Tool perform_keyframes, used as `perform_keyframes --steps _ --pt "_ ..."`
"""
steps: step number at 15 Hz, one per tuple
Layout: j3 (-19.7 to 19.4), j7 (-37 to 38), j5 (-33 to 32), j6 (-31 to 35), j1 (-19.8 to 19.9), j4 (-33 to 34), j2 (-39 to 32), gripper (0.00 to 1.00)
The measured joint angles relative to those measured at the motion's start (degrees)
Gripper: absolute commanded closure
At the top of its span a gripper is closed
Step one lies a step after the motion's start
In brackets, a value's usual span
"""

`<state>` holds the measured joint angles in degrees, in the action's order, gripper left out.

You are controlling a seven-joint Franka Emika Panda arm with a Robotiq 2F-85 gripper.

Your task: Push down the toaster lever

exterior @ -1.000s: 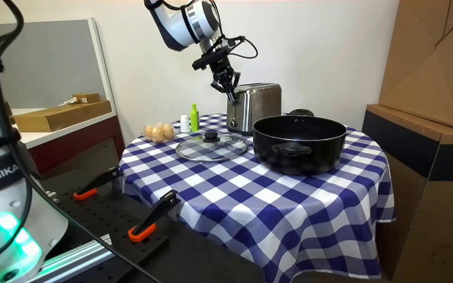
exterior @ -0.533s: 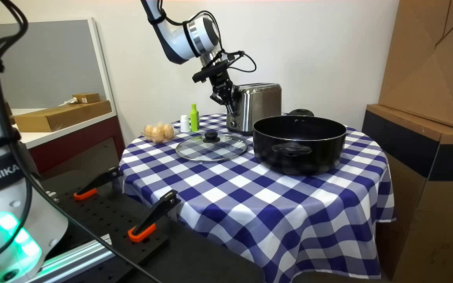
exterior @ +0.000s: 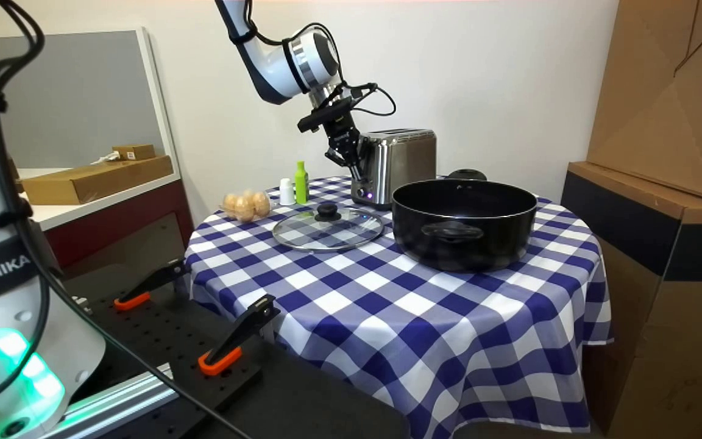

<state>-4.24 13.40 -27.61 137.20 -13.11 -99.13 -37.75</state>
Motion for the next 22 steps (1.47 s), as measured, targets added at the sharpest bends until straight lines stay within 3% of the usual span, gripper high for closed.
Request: perform_keyframes --steps 7,11,17,18,20,22 --pt "-0.6 1.2 1.0 1.0 0.5 -2.6 2.0 1.00" --pt "-0.3 1.1 5.0 1.5 2.2 -11.8 9.8 1.00" --pt "2.8 -5.2 16.7 1.4 8.0 -29.3 28.5 1.00" --pt "2.8 -7.5 18.7 1.0 9.0 -32.0 31.6 0.74" --pt "2.7 -13.0 22.6 -0.8 11.2 -36.7 37.8 0.68" --pt "1.9 -18.4 25.1 -4.1 13.0 -40.2 43.7 0.53"
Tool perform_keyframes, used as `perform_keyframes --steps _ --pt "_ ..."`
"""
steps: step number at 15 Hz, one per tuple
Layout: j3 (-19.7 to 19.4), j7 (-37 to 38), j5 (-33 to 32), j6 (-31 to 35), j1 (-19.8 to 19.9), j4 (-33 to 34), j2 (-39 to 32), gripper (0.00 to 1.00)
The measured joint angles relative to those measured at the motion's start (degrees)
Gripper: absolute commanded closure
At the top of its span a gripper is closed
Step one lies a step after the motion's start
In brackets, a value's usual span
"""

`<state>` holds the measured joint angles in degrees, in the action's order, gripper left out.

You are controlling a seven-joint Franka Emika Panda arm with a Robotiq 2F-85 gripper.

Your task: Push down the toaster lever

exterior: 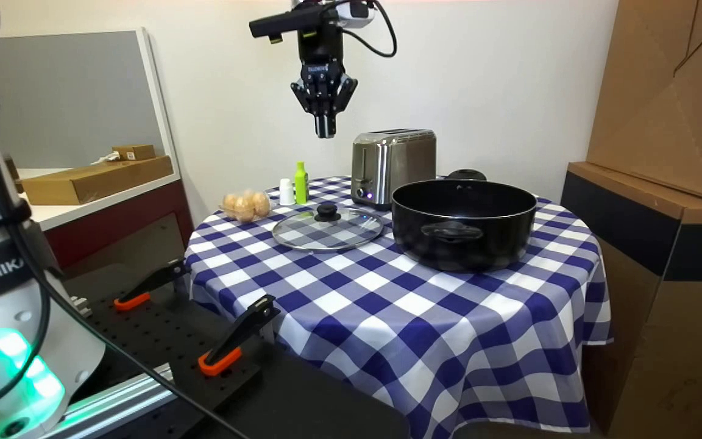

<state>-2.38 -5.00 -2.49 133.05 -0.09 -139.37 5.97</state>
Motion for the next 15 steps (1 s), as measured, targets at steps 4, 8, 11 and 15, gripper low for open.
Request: perform_keyframes --steps 4,8,11,15 --pt "-2.7 -6.4 1.3 -9.4 2.0 -3.8 10.5 0.24" --pt "-4.4 -7.0 1.4 -17.9 2.8 -4.5 17.8 0.00" --pt "-4.9 -7.0 1.2 -22.1 3.3 -4.5 20.8 0.00" --pt "-4.8 -6.7 0.9 -25.8 3.4 -4.1 22.3 0.00"
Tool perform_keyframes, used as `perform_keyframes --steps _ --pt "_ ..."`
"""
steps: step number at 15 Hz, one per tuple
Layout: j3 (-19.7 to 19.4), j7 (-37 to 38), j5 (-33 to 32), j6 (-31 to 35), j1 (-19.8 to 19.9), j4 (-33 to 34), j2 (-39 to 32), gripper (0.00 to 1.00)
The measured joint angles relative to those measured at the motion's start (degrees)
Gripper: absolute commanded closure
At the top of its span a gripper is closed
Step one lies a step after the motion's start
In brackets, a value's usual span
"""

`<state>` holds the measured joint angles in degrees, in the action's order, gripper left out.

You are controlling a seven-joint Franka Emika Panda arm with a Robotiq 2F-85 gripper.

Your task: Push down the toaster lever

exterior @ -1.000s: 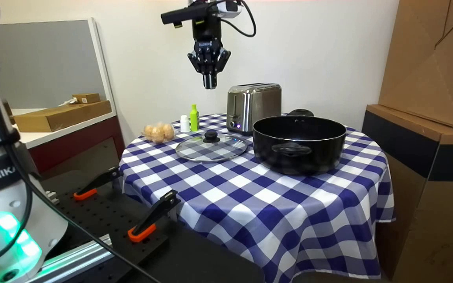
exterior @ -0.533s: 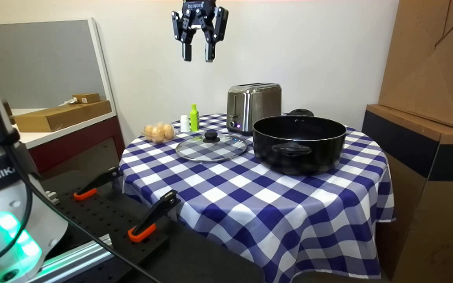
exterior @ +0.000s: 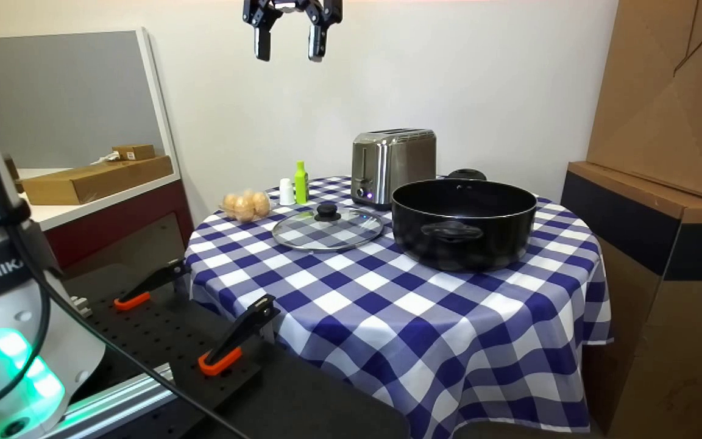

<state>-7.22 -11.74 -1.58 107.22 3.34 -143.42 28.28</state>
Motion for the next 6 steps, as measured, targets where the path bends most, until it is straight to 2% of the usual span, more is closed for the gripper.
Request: perform_keyframes --steps 6 --pt "0.1 1.4 -0.5 -2.4 0.2 0.9 0.1 0.00"
